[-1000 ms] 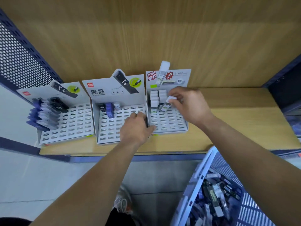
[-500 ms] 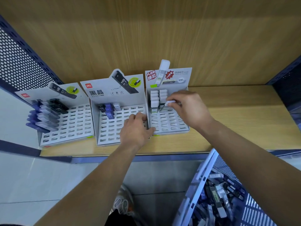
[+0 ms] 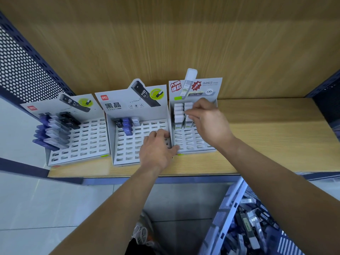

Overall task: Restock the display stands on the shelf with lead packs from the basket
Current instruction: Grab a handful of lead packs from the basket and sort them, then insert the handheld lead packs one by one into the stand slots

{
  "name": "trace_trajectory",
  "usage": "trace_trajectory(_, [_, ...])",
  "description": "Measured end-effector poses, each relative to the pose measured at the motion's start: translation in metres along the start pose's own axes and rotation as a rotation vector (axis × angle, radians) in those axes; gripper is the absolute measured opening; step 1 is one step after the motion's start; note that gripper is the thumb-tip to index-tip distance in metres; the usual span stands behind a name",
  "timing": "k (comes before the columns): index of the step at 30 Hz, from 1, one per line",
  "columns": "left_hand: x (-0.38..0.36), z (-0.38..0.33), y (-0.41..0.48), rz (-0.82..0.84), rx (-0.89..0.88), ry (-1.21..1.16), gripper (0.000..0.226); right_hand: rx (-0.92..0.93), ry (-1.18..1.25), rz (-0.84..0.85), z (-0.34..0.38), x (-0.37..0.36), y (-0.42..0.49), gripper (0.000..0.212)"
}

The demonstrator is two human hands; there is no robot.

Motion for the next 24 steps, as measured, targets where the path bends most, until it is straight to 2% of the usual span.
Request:
trace_trajectory(6, [0.000, -0.001, -0.002, 0.026, -0.001, -0.021, 0.050, -0.111, 0.051, -0.036, -0.007, 0.005, 0.000, 0.005])
trace_trajectory(12, [0.027, -0.021, -0.038, -0.020, -0.069, -0.087, 0.049, -0.274, 0.211, -0.122, -0.021, 0.052, -0.048, 0.019])
trace_trajectory(16, [0.031, -0.060, -0.093, -0.059, -0.192, -0.123, 0.035, -0.417, 0.263, -0.137, -0.035, 0.085, -0.124, 0.023])
trace_trajectory(18, [0.007, -0.087, -0.125, 0.020, -0.262, -0.102, 0.029, -0.488, 0.285, -0.174, -0.043, 0.099, -0.176, 0.023])
trace_trajectory(21, [-0.056, -0.124, -0.168, 0.231, -0.368, -0.058, 0.025, -0.610, 0.288, -0.221, -0.058, 0.103, -0.256, 0.018])
trace_trajectory(24, [-0.118, -0.137, -0.203, 0.385, -0.379, -0.071, 0.024, -0.770, 0.284, -0.184, -0.078, 0.087, -0.326, 0.021])
Point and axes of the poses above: each hand's wrist, its own y-axis towards the middle knuckle, its own x-axis out of the back of the hand, z = x × y, the point moved 10 cm from there along y, towards the middle knuckle, and after that the axes turned 13 degrees about z, right-handed, at the moved point
